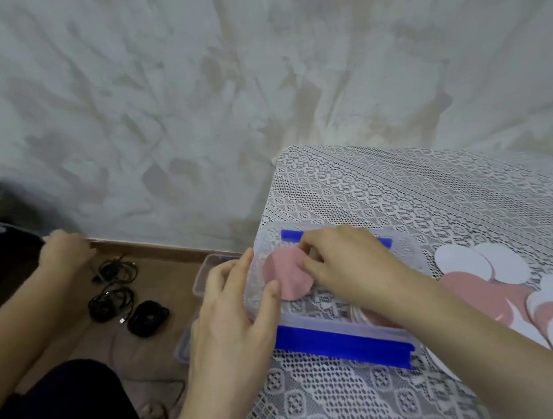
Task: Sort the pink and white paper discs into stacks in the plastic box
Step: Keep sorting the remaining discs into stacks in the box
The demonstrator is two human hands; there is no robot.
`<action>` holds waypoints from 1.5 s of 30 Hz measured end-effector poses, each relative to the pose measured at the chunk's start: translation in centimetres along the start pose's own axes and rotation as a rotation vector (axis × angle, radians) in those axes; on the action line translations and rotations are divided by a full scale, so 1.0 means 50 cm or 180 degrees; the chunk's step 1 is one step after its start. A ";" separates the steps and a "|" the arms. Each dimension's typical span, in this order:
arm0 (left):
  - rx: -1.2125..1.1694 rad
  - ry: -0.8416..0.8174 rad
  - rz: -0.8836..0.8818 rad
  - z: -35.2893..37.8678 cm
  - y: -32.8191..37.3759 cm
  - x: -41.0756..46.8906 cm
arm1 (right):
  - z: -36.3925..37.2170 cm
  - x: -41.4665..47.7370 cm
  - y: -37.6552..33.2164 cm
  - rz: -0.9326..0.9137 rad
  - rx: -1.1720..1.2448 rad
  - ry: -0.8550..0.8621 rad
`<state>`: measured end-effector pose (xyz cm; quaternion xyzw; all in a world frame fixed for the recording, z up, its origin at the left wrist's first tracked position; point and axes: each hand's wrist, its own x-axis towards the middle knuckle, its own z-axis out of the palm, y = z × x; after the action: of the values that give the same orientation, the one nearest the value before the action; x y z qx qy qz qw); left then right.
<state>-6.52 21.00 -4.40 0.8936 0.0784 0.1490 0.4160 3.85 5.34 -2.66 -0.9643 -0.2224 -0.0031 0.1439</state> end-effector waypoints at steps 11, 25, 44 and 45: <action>0.0018 0.0094 0.0021 0.005 -0.009 -0.005 | -0.012 -0.018 -0.004 -0.0036 0.0044 -0.0486; -0.0043 0.0090 0.0114 0.008 -0.019 -0.008 | 0.003 0.001 -0.005 -0.0200 -0.0300 -0.0584; 0.2255 0.0022 0.0687 -0.007 0.047 0.034 | -0.105 -0.096 0.035 -0.0678 -0.0842 0.0091; 0.2281 0.0008 0.0628 -0.004 0.048 0.032 | -0.112 -0.108 0.044 -0.0638 -0.0837 0.0076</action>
<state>-5.04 20.02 -2.09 0.9857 0.0396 0.1525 0.0602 0.25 -0.43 1.72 -0.9477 -0.3135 -0.0580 0.0180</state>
